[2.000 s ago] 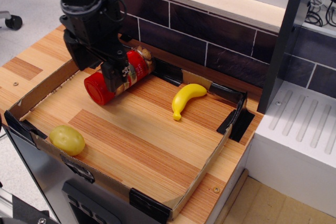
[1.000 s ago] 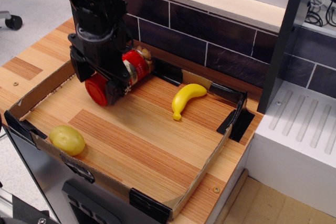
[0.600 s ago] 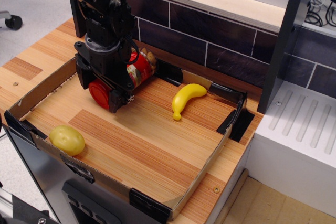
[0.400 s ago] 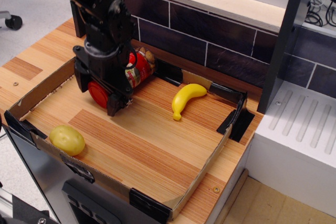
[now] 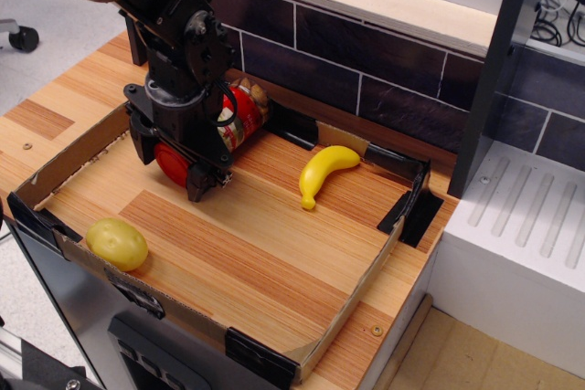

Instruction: Upright basil bottle

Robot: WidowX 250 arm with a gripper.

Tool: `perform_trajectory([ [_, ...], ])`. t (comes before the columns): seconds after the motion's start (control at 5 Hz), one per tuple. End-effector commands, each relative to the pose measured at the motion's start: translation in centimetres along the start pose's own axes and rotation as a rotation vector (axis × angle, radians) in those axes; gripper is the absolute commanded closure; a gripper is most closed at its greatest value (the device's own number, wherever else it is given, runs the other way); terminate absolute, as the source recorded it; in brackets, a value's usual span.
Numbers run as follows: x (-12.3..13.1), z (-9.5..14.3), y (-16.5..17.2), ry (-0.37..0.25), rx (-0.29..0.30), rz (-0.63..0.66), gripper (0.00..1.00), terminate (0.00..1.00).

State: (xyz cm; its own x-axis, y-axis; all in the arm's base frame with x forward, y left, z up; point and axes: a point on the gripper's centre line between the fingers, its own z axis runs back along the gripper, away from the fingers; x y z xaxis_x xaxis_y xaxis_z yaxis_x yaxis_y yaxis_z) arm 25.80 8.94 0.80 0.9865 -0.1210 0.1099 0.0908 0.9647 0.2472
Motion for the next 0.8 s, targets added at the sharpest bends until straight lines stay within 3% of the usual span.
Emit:
perform_trajectory([
  [0.0, 1.1, 6.3, 2.8, -0.011, 0.001, 0.123, 1.0, 0.0],
  [0.4, 1.0, 9.9, 3.6, 0.084, -0.051, 0.125, 1.0, 0.0],
  [0.6, 1.2, 9.2, 3.4, 0.264, -0.133, 0.134, 1.0, 0.0],
])
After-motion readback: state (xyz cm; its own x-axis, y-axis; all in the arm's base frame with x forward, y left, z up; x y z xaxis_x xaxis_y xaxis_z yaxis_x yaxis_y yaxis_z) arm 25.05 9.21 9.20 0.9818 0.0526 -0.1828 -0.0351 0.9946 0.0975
